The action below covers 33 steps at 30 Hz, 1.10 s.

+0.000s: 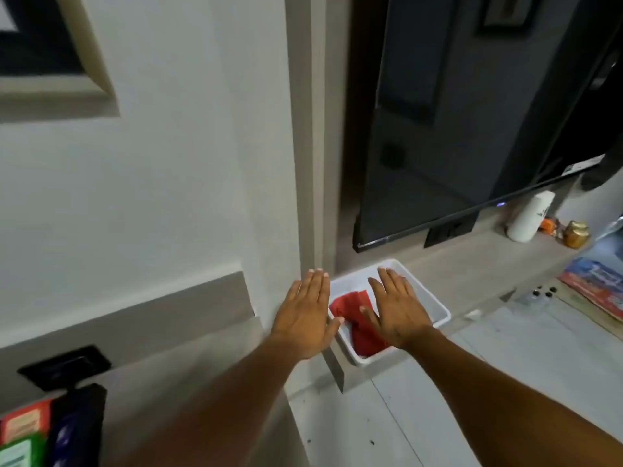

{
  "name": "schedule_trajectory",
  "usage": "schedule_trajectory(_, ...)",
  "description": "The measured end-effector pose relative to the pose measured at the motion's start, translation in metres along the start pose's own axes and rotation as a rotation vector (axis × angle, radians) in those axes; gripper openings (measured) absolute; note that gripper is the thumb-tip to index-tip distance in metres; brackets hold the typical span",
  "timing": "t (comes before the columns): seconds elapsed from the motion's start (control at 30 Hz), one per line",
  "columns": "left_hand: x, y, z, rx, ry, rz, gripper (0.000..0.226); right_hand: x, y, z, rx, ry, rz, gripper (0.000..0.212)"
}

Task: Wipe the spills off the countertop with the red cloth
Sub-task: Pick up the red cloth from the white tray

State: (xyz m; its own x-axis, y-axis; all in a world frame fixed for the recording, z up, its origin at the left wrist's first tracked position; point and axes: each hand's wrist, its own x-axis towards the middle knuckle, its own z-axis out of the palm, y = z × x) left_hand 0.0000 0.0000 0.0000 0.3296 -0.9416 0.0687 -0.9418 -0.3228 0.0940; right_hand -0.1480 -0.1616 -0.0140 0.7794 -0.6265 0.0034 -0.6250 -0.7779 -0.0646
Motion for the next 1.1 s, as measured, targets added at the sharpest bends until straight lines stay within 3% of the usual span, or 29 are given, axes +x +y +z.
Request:
schedule_trajectory(0.13, 0.021, 0.018, 0.06, -0.024, -0.052, -0.039, 0.082, 0.024, 0.012, 0.047, 0.026, -0.078, -0.02, 0.069)
schedule_trajectory(0.63, 0.055, 0.016, 0.152, -0.044, -0.221, -0.169, 0.074, 0.086, -0.003, 0.147, 0.204, -0.342, 0.018, 0.07)
schedule_trajectory(0.9, 0.053, 0.01, 0.139, -0.071, -0.182, -0.167, 0.073, 0.083, -0.008, 0.126, 0.247, -0.356, 0.018, 0.088)
schedule_trajectory(1.1, 0.02, 0.003, 0.101, -0.084, -0.091, -0.137, 0.072, 0.06, -0.027, 0.08, 0.294, -0.254, 0.035, 0.097)
